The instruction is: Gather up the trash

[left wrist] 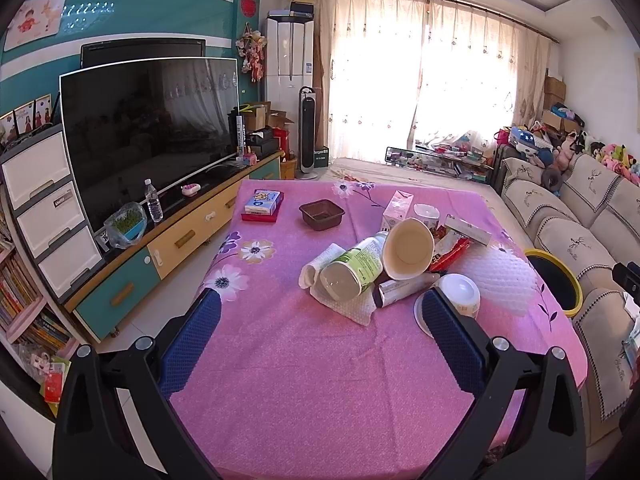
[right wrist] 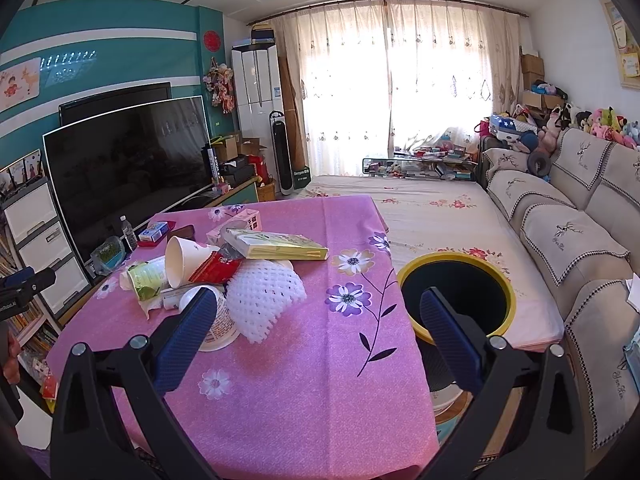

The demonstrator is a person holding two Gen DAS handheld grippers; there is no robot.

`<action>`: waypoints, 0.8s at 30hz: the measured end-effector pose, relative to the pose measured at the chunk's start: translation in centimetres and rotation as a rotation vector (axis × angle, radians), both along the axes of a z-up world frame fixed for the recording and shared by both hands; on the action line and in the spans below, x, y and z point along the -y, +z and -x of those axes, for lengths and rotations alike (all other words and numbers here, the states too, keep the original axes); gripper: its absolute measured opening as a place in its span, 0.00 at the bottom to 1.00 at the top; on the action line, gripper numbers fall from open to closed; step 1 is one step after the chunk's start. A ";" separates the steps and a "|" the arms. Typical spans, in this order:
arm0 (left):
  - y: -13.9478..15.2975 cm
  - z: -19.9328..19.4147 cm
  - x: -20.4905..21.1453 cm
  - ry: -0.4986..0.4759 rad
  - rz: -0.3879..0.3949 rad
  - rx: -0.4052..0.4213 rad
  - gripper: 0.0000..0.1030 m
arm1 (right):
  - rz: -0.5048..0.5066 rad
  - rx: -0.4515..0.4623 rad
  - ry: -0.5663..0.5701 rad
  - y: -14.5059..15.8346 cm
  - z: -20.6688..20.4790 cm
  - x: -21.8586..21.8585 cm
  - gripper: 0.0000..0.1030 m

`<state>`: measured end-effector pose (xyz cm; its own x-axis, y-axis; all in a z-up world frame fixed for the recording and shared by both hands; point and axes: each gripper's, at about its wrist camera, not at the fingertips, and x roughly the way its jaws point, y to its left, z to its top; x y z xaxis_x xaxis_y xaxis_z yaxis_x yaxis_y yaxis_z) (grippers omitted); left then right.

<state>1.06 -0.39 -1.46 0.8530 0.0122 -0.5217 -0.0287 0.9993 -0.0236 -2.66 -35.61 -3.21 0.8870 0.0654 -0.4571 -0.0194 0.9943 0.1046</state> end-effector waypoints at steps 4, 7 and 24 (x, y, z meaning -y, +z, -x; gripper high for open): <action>-0.1 -0.1 0.2 -0.004 -0.003 -0.005 0.96 | -0.001 -0.001 -0.001 0.0 -0.1 0.0 0.94; -0.2 -0.1 0.2 -0.005 -0.004 -0.006 0.96 | -0.001 -0.003 -0.002 0.0 -0.1 0.0 0.94; -0.2 -0.1 0.2 -0.006 -0.005 -0.007 0.96 | -0.004 -0.003 -0.001 -0.2 -0.2 0.1 0.94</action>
